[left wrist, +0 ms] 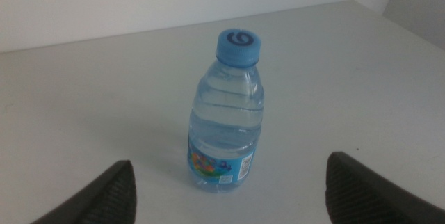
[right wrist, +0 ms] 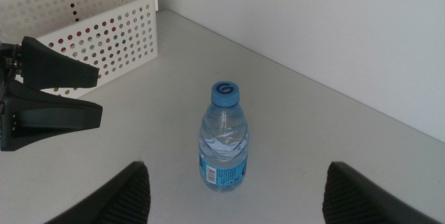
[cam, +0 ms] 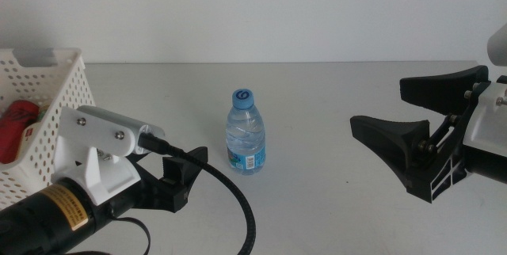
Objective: Use arms to grab the bottles and put them into the dustbin to the left of the table.
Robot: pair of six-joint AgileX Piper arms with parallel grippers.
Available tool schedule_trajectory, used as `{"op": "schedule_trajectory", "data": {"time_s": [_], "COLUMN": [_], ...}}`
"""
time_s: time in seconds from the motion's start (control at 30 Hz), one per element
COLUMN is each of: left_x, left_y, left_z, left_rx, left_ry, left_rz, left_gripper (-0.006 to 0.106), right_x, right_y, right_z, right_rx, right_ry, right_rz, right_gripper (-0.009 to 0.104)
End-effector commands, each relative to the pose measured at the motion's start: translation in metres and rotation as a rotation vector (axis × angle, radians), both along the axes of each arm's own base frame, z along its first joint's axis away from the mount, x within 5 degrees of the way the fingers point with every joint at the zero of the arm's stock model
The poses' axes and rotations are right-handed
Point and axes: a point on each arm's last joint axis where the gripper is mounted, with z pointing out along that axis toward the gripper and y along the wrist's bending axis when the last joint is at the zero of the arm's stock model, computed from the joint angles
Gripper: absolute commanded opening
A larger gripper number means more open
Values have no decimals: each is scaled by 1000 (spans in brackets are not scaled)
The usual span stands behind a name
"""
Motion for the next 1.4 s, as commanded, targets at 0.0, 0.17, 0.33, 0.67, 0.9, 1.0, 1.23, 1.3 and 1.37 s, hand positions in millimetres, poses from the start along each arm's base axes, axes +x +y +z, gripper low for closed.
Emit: {"op": "schedule_trajectory", "data": {"time_s": [0.0, 0.17, 0.33, 0.67, 0.9, 1.0, 1.23, 1.3, 1.37], "left_x": [4, 7, 15, 60, 99, 112, 132, 135, 140], "left_y": [-5, -9, -18, -41, -64, -72, -83, -85, -83], "left_z": [14, 4, -8, -11, -21, -31, -62, -70, -76], "left_rx": [-65, -3, 24, -72, -32, -14, 12, 8, -11], "left_ry": [-83, -61, -79, -150, -151, -139, -100, -99, -81], "left_rz": [-11, -44, -100, -61, -70, -73, -76, -74, -61], "left_gripper": [93, 93, 93, 93, 93, 93, 93, 92, 86], "right_x": [0, 0, 0, 0, 0, 0, 0, 0, 0], "right_y": [-1, -1, -1, -1, -1, -1, -1, -1, -1], "right_z": [20, 20, 20, 20, 20, 20, 20, 20, 20], "right_rx": [60, 60, 60, 60, 60, 60, 60, 60, 60], "right_ry": [-98, -98, -98, -98, -98, -98, -98, -98, -98], "right_rz": [-5, -5, -5, -5, -5, -5, -5, -5, -5], "right_gripper": [63, 63, 63, 63, 63, 63, 63, 63, 63]}}
